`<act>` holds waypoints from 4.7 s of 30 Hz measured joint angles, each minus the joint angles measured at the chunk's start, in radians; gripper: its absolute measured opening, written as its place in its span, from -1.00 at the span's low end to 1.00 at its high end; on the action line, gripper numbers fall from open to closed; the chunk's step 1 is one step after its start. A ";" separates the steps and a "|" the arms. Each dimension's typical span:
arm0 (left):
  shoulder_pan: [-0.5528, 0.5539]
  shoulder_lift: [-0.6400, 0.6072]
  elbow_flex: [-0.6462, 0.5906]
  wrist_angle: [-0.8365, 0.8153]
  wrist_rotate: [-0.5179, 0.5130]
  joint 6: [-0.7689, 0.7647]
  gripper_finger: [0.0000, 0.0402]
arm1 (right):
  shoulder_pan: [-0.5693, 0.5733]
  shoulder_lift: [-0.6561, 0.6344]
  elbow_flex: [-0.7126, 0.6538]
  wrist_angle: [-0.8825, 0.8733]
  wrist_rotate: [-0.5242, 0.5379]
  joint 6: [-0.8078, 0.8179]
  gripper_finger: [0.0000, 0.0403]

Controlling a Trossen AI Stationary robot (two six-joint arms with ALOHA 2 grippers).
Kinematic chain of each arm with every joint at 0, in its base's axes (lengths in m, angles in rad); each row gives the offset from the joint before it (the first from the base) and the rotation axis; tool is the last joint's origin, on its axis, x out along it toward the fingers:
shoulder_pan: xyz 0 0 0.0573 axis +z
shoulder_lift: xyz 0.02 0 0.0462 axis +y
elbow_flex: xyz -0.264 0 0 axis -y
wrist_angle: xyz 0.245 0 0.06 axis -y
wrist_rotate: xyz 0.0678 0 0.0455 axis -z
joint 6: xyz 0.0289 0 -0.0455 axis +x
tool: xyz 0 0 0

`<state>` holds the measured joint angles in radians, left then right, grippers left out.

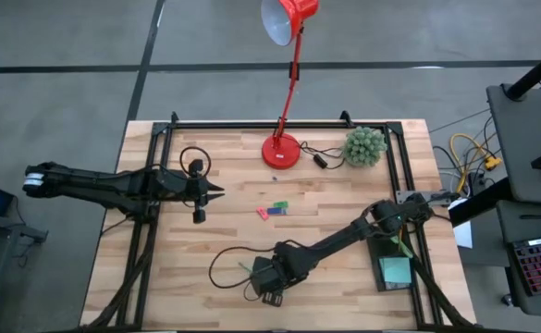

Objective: Pick and place office supplies into organizer
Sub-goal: Put the blue pencil into the black desk organizer

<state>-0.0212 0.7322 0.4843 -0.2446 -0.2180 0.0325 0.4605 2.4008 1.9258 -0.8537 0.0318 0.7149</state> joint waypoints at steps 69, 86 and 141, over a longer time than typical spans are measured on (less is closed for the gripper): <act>0.000 0.000 0.000 0.001 0.000 -0.001 -0.76 | -0.003 -0.060 -0.017 -0.060 -0.006 -0.178 -0.01; 0.000 0.000 -0.001 0.001 0.001 -0.002 -0.76 | -0.027 -0.022 -0.011 -0.112 -0.007 -0.196 -0.35; 0.000 0.022 -0.002 0.054 0.015 0.001 -0.76 | 0.091 -0.361 0.028 -0.441 0.488 0.105 -0.96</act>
<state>-0.0216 0.7538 0.4820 -0.1905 -0.2031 0.0337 0.5514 2.0400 1.9540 -1.2952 0.5201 0.8196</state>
